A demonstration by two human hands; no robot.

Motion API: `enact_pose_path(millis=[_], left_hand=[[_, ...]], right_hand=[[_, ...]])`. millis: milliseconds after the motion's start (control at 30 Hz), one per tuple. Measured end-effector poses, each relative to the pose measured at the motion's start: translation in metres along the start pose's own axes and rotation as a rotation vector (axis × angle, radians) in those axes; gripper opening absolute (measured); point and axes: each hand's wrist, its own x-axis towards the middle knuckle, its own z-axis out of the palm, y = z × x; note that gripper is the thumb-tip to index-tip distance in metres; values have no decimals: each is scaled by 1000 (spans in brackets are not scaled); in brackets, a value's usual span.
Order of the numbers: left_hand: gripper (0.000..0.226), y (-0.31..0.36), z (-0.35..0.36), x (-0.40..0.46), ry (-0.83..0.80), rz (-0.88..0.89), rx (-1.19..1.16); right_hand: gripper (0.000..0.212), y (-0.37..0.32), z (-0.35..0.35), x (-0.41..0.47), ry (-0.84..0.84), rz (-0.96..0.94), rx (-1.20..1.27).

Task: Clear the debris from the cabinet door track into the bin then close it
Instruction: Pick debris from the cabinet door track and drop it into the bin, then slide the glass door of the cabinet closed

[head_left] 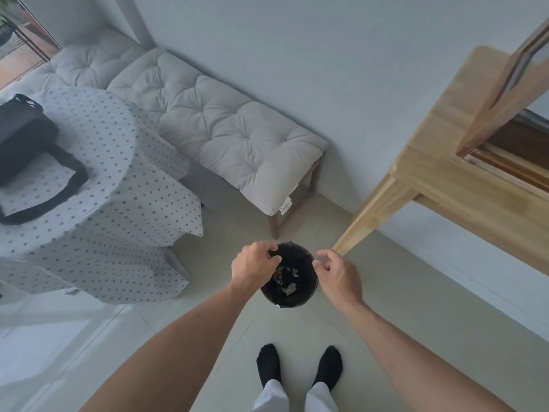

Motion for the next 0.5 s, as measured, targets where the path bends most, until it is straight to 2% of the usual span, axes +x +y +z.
enact_pose_path(millis=[267,433,500], left_hand=[[28,23,-11,-17,24,59,7],[16,64,-36,-25,61,127,-10],[18,84,-47,-29,86,162,-24]], right_hand=[[32,0,-35,-20,67,7,40],[33,-8,-88,-30,154,-9,79],[33,-12,-114,-34,199,-29,89]])
